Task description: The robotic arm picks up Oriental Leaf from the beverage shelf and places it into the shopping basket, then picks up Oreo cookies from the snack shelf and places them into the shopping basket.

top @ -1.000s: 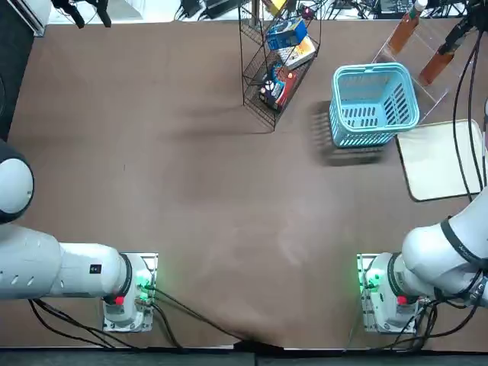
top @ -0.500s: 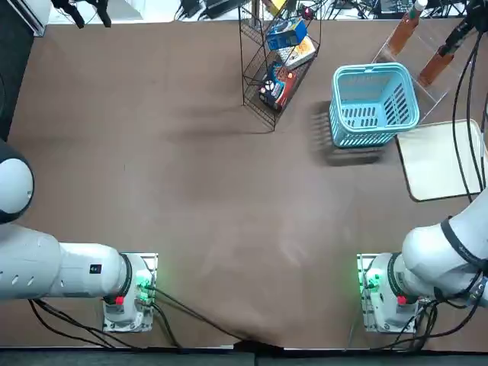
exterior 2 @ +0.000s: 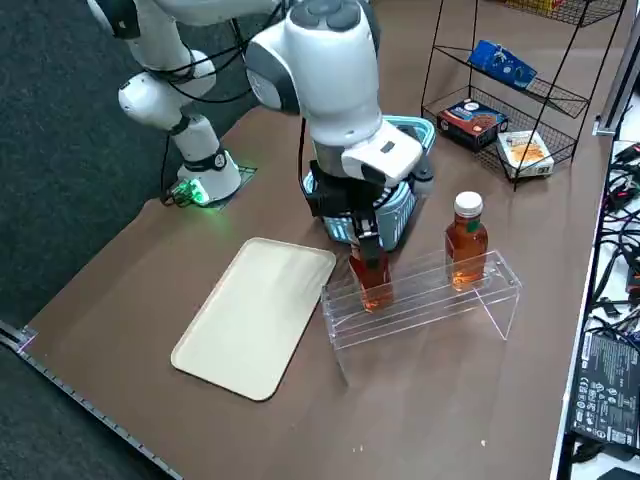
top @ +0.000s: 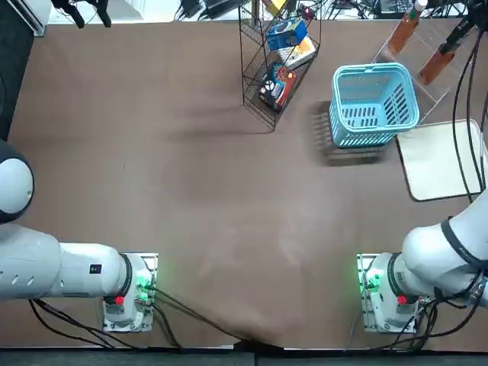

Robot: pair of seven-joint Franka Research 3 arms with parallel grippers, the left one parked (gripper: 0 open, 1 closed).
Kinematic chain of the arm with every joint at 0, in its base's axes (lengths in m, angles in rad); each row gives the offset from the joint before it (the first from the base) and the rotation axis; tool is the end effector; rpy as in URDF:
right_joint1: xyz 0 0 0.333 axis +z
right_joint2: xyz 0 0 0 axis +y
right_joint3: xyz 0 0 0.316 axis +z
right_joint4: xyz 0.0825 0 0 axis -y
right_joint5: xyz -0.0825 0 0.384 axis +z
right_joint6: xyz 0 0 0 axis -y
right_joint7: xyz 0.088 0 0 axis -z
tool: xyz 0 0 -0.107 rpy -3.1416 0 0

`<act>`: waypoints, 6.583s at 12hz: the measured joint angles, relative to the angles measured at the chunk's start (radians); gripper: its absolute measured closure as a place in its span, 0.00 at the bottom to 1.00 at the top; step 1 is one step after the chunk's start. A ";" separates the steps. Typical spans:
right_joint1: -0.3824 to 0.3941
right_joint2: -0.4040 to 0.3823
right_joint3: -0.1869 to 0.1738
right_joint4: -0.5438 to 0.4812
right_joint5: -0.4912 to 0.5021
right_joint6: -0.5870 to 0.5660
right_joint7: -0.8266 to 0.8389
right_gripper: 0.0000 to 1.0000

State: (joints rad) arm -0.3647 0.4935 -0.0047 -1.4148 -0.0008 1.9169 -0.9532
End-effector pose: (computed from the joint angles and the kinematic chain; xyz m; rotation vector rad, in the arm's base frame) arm 0.6538 -0.2526 0.4167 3.0010 0.9031 0.0078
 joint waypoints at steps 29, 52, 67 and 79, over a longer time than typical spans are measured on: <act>0.335 -0.389 0.017 -0.192 -0.049 -0.311 0.815 0.44; 0.346 -0.358 0.014 -0.726 -0.048 0.281 0.897 0.44; 0.352 -0.446 0.014 -0.349 -0.048 -0.169 0.912 0.00; 0.530 -0.450 0.019 -0.249 0.033 -0.200 0.910 0.00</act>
State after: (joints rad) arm 0.1652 0.0434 0.0140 -1.6640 0.0324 1.7170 -0.0430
